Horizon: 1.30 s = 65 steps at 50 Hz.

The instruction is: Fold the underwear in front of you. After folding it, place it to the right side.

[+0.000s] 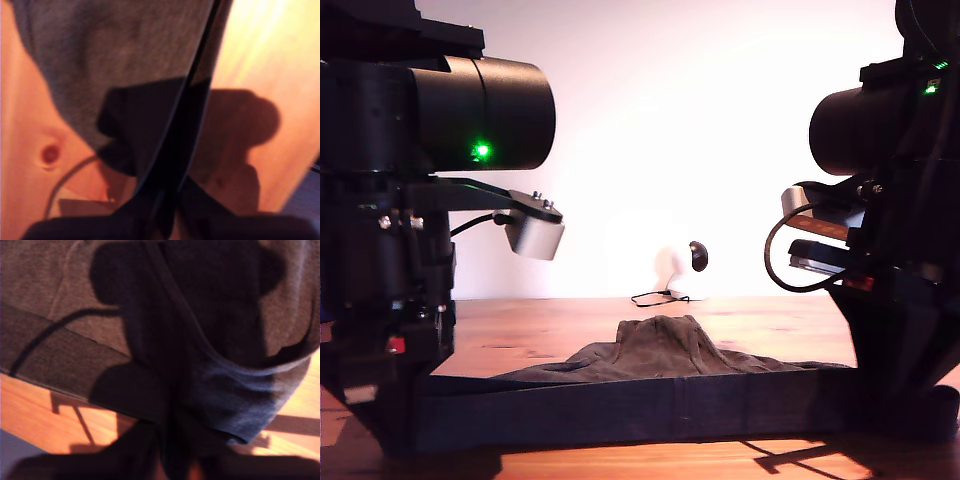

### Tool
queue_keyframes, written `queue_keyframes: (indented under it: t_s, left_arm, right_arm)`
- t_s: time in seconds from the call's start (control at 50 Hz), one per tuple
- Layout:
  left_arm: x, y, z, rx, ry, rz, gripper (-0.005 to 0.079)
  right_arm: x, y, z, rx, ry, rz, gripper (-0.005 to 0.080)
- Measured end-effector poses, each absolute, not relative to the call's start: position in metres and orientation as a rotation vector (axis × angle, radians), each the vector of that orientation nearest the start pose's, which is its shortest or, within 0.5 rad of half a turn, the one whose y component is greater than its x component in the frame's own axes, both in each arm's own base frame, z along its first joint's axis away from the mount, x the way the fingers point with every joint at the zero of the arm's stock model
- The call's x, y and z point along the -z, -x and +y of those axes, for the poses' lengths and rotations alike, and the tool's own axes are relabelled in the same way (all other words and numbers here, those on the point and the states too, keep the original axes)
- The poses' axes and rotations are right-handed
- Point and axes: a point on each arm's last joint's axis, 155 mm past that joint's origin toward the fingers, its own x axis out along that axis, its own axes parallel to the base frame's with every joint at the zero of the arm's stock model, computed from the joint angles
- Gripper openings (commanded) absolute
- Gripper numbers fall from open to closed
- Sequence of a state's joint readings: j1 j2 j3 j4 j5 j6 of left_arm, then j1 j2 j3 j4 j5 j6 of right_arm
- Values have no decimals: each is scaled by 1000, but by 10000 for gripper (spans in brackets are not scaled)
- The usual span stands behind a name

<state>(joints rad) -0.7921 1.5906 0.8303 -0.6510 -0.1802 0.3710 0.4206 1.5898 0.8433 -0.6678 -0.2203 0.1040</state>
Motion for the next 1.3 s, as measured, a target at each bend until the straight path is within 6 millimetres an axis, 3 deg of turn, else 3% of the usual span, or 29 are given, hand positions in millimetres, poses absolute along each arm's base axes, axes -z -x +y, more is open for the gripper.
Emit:
queue_keyframes:
  t_s: [0.14, 0.2, 0.3, 0.54, 0.82, 0.94, 1.14, 1.22, 1.3]
  left_arm:
    - [3, -219, -187, 792, -939, 1185, 413]
    - [3, -219, -187, 794, -938, 1185, 470]
    - [2, -218, -186, 794, -940, 1192, 467]
    - [0, -206, -176, 803, -964, 1263, 467]
    - [-19, -207, -175, 798, -971, 1301, 467]
    - [-26, -200, -171, 810, -969, 1349, 467]
    - [-42, -199, -181, 859, -884, 1375, 466]
    - [-48, -207, -185, 859, -850, 1356, 455]
    - [-54, -223, -196, 857, -792, 1300, 385]
  right_arm:
    - [-2, -238, 157, -480, 36, 1468, 223]
    - [-3, -235, 160, -493, 23, 1478, 280]
    - [-4, -227, 163, -522, 0, 1508, 336]
    - [-7, -208, 159, -551, 25, 1589, 341]
    - [-39, -237, 172, -581, 33, 1508, 341]
    - [-40, -232, 170, -588, 46, 1527, 341]
    - [-39, -228, 168, -601, 65, 1542, 341]
    - [-39, -231, 169, -605, 65, 1526, 341]
    - [-40, -238, 172, -606, 59, 1498, 341]
